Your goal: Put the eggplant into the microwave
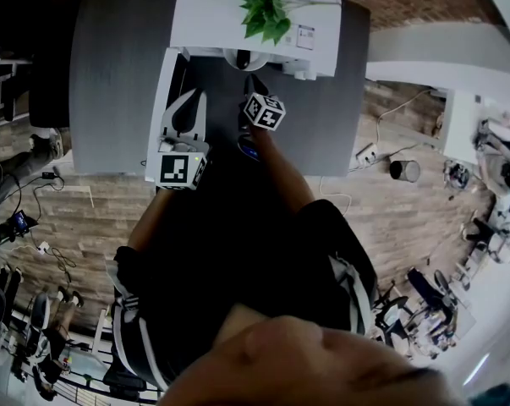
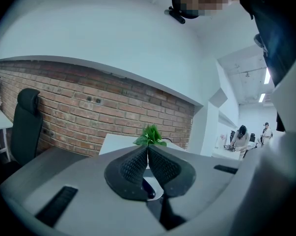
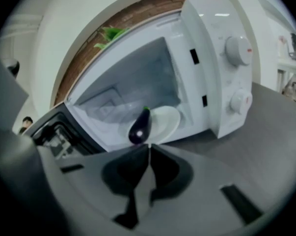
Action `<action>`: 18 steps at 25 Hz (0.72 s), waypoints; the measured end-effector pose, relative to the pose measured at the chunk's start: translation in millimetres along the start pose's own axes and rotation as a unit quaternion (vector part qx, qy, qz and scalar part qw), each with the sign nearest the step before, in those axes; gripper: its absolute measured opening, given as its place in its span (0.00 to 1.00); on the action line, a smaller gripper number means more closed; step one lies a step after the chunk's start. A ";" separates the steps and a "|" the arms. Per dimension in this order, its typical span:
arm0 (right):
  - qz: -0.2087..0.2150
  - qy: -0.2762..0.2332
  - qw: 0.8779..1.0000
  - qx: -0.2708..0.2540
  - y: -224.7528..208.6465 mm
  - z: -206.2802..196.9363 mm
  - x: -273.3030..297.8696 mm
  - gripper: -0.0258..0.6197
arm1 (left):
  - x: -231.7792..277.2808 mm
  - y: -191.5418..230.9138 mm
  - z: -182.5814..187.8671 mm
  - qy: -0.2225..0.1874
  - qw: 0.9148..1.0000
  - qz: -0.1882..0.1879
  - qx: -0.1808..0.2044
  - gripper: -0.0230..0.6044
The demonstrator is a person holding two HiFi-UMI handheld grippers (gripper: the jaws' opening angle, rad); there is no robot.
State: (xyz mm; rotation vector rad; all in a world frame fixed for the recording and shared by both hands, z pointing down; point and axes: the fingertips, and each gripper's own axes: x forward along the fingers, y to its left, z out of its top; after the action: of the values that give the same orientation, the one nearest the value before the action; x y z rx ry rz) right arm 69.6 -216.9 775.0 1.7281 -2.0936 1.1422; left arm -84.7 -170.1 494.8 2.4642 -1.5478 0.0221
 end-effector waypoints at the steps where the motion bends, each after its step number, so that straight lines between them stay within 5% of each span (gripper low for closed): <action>1: 0.000 0.007 1.000 0.000 0.7 -2.2 2.2 0.10 | 0.5 0.4 0.0 0.000 1.000 -0.001 0.002 0.10; 18: 0.014 0.052 0.997 0.050 8.9 -17.3 33.3 0.10 | 7.4 7.7 -4.9 0.010 1.000 0.004 -0.008 0.10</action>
State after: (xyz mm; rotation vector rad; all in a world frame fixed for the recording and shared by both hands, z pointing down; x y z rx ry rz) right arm 46.2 -230.3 802.7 1.6478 -2.0364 1.3371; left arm -87.7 -178.9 502.1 2.4374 -1.5430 0.0359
